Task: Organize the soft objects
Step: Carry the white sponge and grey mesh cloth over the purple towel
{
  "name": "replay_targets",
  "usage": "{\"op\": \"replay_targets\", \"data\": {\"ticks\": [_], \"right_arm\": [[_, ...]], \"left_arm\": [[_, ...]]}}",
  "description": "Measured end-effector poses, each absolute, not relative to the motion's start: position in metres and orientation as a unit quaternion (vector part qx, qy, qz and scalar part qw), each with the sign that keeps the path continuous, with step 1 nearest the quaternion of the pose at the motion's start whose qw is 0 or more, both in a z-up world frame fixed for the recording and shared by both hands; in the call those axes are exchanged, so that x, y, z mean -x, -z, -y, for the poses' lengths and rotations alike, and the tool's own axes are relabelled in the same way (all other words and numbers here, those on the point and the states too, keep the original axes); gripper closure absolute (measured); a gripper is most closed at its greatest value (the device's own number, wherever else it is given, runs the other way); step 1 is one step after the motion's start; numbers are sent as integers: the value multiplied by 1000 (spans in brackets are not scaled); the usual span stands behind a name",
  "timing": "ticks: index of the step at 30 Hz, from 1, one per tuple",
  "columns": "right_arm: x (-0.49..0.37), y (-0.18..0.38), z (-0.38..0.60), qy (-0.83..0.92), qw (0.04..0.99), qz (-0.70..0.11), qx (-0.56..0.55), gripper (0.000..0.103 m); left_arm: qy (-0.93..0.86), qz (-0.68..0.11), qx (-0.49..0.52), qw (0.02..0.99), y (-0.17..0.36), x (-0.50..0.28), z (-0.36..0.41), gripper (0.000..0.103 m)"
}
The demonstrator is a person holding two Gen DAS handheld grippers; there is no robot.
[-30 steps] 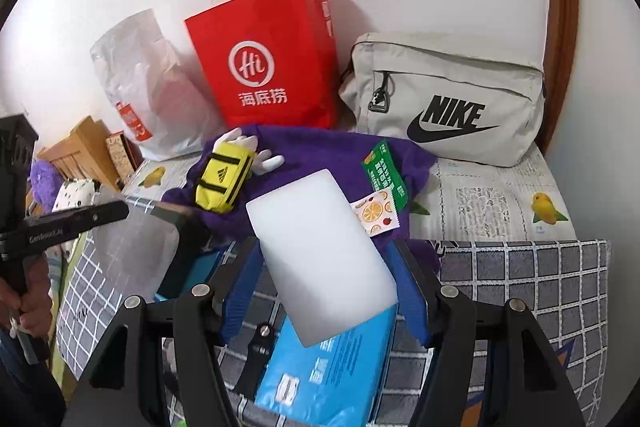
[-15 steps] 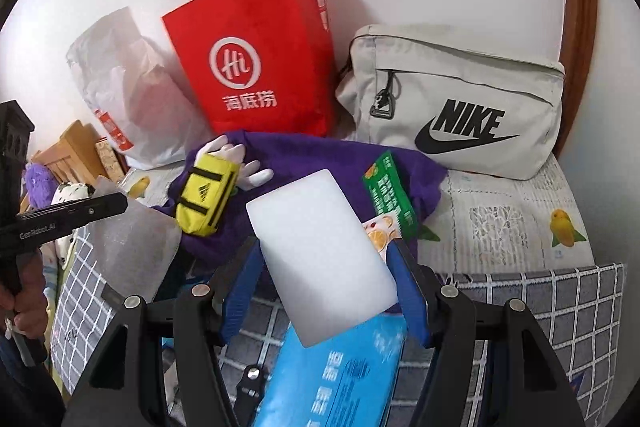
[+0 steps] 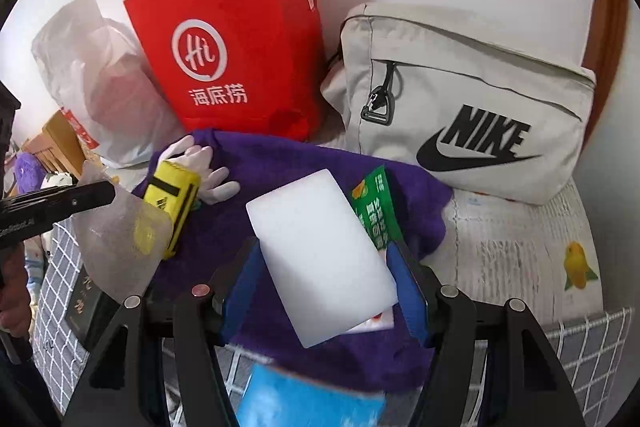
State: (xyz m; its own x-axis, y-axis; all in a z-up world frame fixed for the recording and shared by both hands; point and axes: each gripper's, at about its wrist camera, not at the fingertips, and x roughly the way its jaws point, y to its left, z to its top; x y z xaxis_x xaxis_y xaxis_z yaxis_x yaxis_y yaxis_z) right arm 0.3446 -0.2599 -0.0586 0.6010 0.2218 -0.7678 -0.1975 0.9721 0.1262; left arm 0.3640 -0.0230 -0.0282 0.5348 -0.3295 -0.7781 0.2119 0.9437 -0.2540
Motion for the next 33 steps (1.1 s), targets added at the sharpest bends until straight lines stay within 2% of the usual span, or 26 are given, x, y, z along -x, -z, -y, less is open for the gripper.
{"op": "replay_targets", "data": {"ticks": [14,33], "right_arm": [[-401,100,245,-134,864,-485,12,39],[-414,121,248,-133,848,-512,12,36]], "left_arm": [[161,-481,65,859,50,-401,29,92],[160,-517,47,840,94,-423,50,92]]}}
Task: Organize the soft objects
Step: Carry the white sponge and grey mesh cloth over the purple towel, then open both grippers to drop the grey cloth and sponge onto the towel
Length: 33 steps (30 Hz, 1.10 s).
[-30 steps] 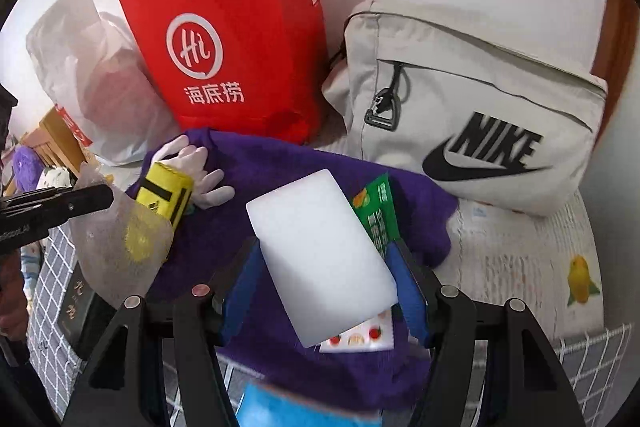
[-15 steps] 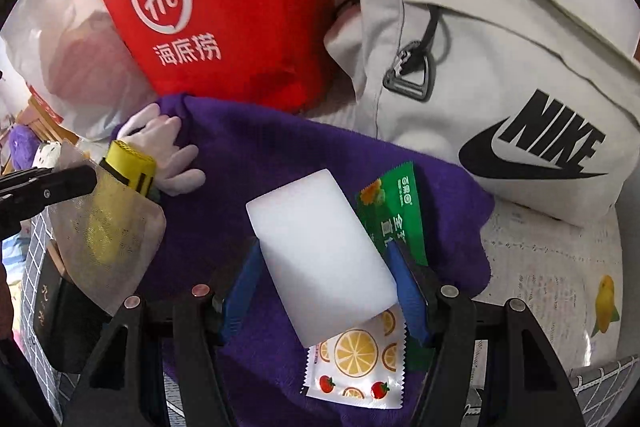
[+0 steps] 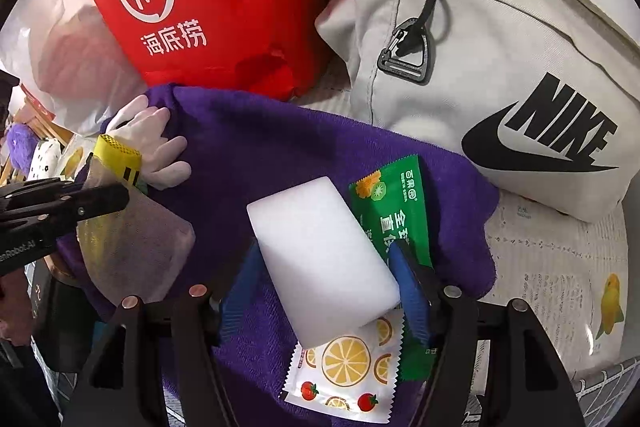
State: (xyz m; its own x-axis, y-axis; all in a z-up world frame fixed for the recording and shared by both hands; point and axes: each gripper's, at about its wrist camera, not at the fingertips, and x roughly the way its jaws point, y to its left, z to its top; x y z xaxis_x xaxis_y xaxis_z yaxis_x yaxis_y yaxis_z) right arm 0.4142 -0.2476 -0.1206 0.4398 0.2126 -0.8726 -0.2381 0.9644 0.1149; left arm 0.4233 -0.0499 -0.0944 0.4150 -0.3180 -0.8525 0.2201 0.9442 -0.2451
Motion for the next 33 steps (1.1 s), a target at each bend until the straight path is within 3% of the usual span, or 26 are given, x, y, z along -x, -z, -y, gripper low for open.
{"op": "replay_targets", "data": {"ticks": [3,6,8,10,33], "right_arm": [[-412,118,247,-131,850,-510,14,34],[-406,111,250,-137,853,-503,3,31],[-402,105,250,-144,856,-497,-4,29],[-397,99,251,-143,860,-490,-3,29],[-279,34,261,-136,890,-434,-20,29]], "left_arm": [[158,-516,48,841,95,-425,49,90],[163,-514,55,840,94,-424,47,80],[169,-513,67,839,92,-422,45,60],[167,-509,73,841,88,-420,42,51],[105,-469,18,877,24,-319,9,51]]}}
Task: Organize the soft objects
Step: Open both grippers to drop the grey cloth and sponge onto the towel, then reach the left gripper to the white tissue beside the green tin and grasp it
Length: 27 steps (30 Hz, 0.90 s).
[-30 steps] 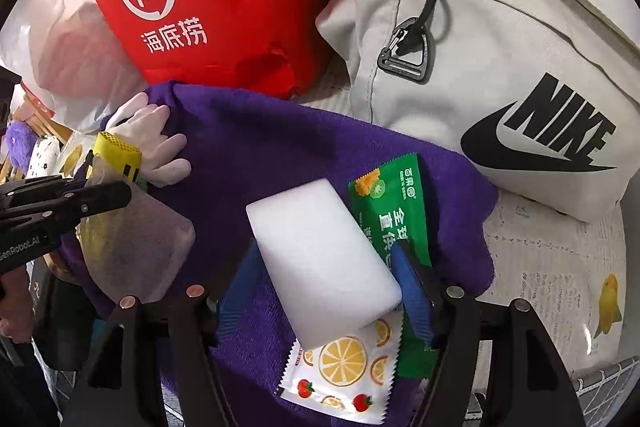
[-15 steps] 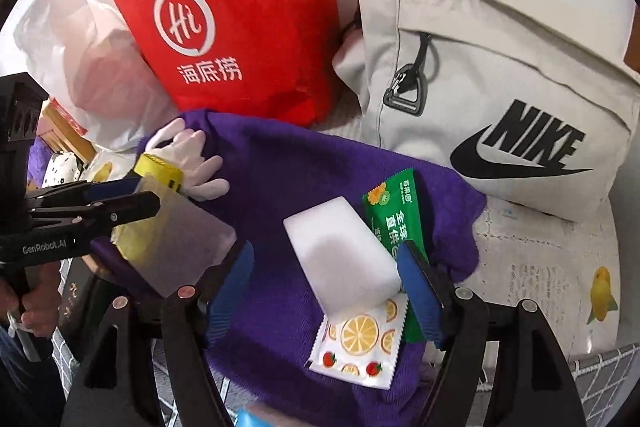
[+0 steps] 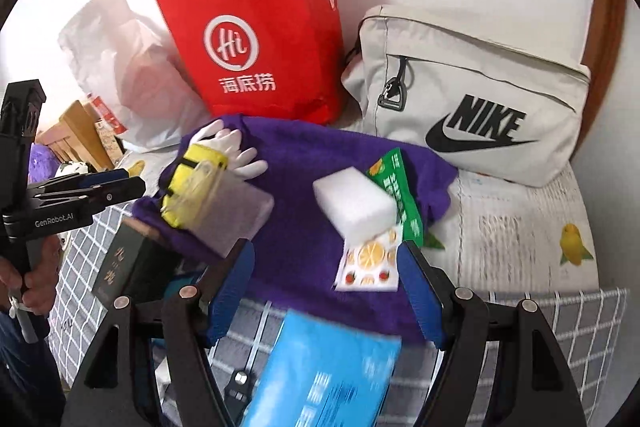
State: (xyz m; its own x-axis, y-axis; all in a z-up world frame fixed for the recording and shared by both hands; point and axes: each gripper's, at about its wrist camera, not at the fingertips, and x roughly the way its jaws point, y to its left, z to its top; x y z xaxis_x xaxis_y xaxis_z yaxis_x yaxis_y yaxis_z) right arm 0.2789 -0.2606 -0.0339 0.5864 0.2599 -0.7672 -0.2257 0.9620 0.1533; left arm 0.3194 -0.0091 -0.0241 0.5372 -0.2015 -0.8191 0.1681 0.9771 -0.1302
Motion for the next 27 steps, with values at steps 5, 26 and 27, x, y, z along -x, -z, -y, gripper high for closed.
{"op": "replay_targets", "data": {"ticks": [5,26,27], "right_arm": [[-243,26,257,-135,895,-424,-18,29],[-163,55,249,-138,891,-433,-23,36],[-162,57,250,-137,889,-436,-21,36]], "left_arm": [[106,-471,8,876,25,-281,9,51],[151,-523,-10,839,99,-166,35,51],[152,-527,-9,836,104,-167,37,51]]}}
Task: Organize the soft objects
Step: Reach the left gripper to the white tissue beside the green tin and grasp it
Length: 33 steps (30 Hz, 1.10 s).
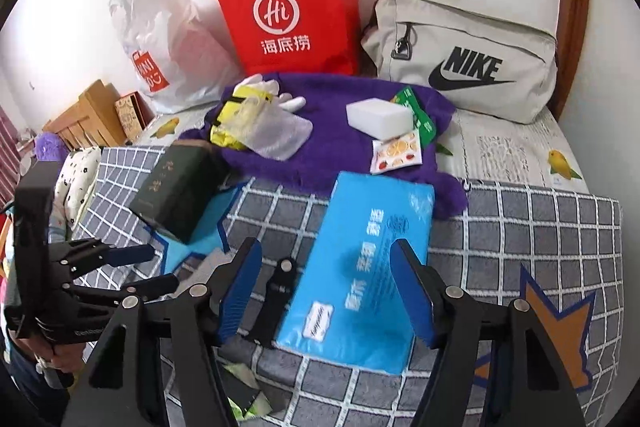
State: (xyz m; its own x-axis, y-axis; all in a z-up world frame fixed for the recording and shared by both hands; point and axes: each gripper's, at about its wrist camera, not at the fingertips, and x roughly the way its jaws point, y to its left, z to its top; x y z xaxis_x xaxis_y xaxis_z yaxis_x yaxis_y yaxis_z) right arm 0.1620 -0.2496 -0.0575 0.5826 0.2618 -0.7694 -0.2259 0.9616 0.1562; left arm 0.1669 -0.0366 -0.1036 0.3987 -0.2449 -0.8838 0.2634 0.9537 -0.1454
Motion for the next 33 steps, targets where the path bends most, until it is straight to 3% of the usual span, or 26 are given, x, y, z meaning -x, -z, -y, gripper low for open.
{"op": "replay_targets", "data": {"ticks": [10,14,30,33], "right_arm": [[-155,76,259,-138,884,-447,-24,36],[-151,81,260,-133,882,-451,-30,36],[-120,76,214,-201,875,-441,-1,36],[-114,87,194,-213,866,-453,16,42]], "left_arm": [[145,-528,-29,836,136,-164,51,53],[137,-518,-58,843,136,-164,51,78],[90,-504,-1,859,111,-152,-8,80],[85,-502,14,861,111,-149,-18,80]]}}
